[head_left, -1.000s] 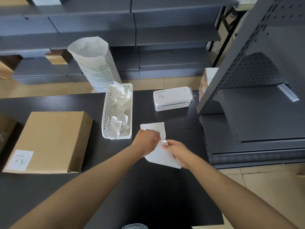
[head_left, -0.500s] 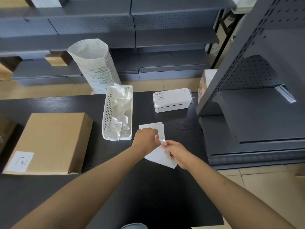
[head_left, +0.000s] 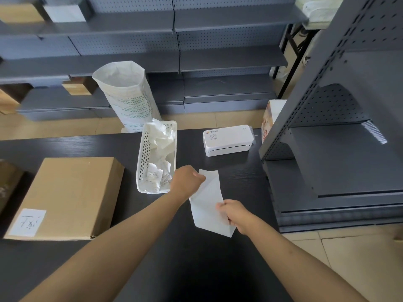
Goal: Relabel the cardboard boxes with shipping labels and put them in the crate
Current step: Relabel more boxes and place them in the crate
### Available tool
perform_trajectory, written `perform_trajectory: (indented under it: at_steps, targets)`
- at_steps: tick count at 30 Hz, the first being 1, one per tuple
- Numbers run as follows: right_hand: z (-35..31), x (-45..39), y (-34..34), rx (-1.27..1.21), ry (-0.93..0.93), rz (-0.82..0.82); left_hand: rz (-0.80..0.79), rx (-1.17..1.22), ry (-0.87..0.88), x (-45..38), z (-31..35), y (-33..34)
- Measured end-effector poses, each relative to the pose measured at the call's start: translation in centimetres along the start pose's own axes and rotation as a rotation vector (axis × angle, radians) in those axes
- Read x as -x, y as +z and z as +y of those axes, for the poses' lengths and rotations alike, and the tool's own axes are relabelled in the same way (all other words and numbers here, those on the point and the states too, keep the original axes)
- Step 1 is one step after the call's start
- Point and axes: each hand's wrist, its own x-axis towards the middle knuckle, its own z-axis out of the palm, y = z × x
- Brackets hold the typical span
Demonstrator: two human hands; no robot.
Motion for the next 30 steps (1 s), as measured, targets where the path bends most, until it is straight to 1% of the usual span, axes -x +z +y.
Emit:
perform_trajectory:
  at_steps: [5, 10, 12, 14, 16, 18, 19, 21, 22, 23, 24, 26, 27, 30]
  targets:
    - [1.9, -0.6, -1.2, 0.048, 0.038, 0.077, 0.097, 0.144, -0.074, -1.9, 0.0, -2.7]
    - [2.0, -0.9, -1.7, 0.058, 0.119, 0.145, 0.308, 0.406, -0.132, -2.8, -0.1, -4.8]
    - [1.8, -0.8, -1.8, 0.08, 0.115, 0.151, 0.366, 0.437, -0.116, -2.8, 0.1, -5.3]
    - [1.3, -0.6, -1.7, 0.154, 0.082, 0.174, 0.379, 0.431, -0.088, -2.4, 0.3, -5.5]
    - [0.8, -0.1, -1.5, 0.309, 0.013, 0.261, 0.379, 0.427, -0.067, -1.9, 0.4, -5.5]
    - [0.4, 0.2, -1.6, 0.495, -0.09, 0.454, 0.373, 0.432, -0.047, -1.4, 0.3, -5.3]
    - [0.0, 0.3, -1.6, 0.547, -0.18, 0.552, 0.368, 0.435, -0.036, -1.2, 0.3, -5.3]
    - [-1.4, 0.5, -1.8, 0.537, -0.381, 0.681, 0.359, 0.428, -0.016, -0.8, 0.2, -5.5]
    - [-2.4, 0.6, -1.8, 0.501, -0.465, 0.7, 0.359, 0.414, -0.003, -0.7, 0.2, -5.7]
    - [-3.5, 0.8, -1.7, 0.447, -0.54, 0.682, 0.36, 0.399, 0.017, -0.5, 0.0, -5.8]
    - [-4.7, 0.9, -1.5, 0.381, -0.598, 0.63, 0.361, 0.385, 0.046, -0.4, -0.2, -6.0]
    - [-7.3, 1.5, -0.6, 0.256, -0.627, 0.457, 0.355, 0.352, 0.113, 0.0, -0.8, -6.5]
    - [-8.7, 1.9, -0.1, 0.2, -0.597, 0.363, 0.349, 0.333, 0.138, 0.3, -1.1, -6.7]
    - [-11.7, 3.0, 1.9, -0.065, -0.416, 0.082, 0.349, 0.234, 0.204, 1.4, -2.2, -7.5]
